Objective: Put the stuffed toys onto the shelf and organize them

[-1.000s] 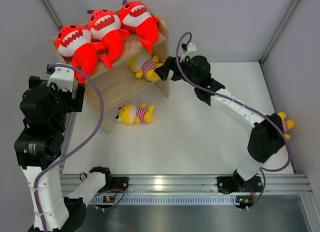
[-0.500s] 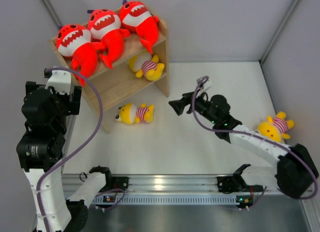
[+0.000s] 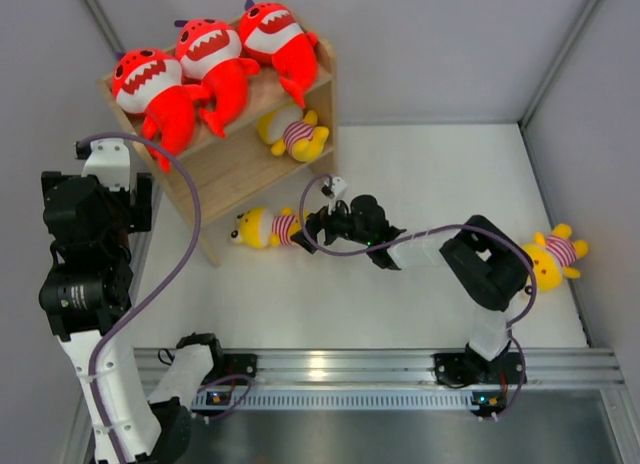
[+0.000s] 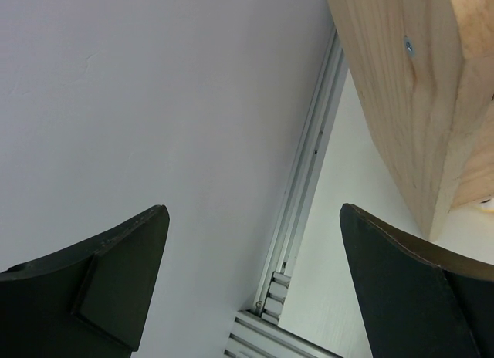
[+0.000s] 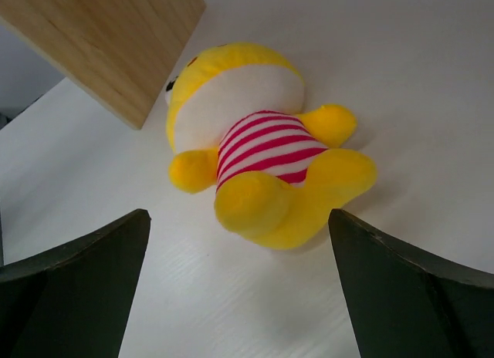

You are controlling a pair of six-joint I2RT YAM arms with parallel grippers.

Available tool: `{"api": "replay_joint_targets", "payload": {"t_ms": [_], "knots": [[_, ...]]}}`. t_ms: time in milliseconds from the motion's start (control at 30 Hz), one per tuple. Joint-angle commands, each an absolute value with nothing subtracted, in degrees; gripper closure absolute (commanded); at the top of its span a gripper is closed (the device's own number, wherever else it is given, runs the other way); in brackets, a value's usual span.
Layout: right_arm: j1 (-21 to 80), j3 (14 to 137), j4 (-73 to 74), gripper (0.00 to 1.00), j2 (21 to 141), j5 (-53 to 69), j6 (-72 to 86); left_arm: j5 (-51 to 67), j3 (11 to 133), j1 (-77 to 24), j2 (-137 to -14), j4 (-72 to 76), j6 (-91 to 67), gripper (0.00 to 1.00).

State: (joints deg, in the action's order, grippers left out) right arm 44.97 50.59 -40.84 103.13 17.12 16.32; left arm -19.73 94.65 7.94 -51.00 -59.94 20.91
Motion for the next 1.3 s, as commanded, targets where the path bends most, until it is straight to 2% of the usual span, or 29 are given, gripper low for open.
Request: {"api": "replay_joint_targets", "payload": {"t_ms": [0, 200, 300, 400, 567, 633, 667, 767, 800, 867, 900, 1100, 1267], "knots": [[44.91, 55.54, -47.90, 0.01, 108.36, 21.71, 16.26, -18.02, 95.19, 8.79, -50.89, -57.39, 19.60, 0.01], [47.02, 58.61, -43.78, 0.01, 110.38, 18.38, 12.74, -16.62, 94.92, 8.79, -51.85, -57.48, 19.51, 0.01], [47.02, 61.34, -41.23, 0.04, 113.46, 17.23, 13.97, -16.35, 95.10, 8.79, -51.94, -57.48, 19.60, 0.01], [47.02, 63.28, -40.17, 0.22, 116.27, 17.58, 15.02, -16.35, 95.19, 8.79, -51.94, -57.57, 19.69, 0.01], [47.20, 63.02, -38.50, 0.25, 117.07, 16.79, 14.68, -15.21, 95.62, 8.79, -52.21, -57.83, 19.69, 0.01], [47.37, 62.23, -38.58, 0.30, 116.20, 16.53, 14.15, -14.86, 95.71, 8.79, -52.29, -58.01, 19.60, 0.02], [47.63, 61.36, -38.58, 0.34, 115.93, 15.74, 13.72, -14.77, 95.80, 8.79, -52.21, -58.01, 19.60, 0.01], [48.43, 59.77, -38.76, 0.57, 114.44, 14.86, 12.92, -14.59, 95.89, 8.79, -52.21, -58.09, 19.60, 0.01], [48.86, 59.24, -38.76, 0.71, 113.74, 14.33, 12.57, -14.59, 95.89, 8.79, -52.12, -58.18, 19.69, 0.01], [49.39, 57.49, -38.50, 0.87, 110.14, 13.02, 11.69, -14.59, 95.98, 8.70, -52.21, -58.10, 19.69, 0.01], [50.18, 57.05, -37.97, 1.00, 108.65, 11.27, 10.21, -14.50, 96.06, 8.70, -52.21, -58.18, 19.60, 0.01], [55.27, 58.00, -25.09, 1.00, 90.83, 5.46, 2.03, -14.94, 96.33, 8.70, -51.95, -58.10, 19.60, 0.01], [59.41, 63.09, -13.46, 1.00, 82.19, -3.30, 0.97, -15.03, 97.21, 8.70, -51.77, -58.36, 19.51, 0.01]]}}
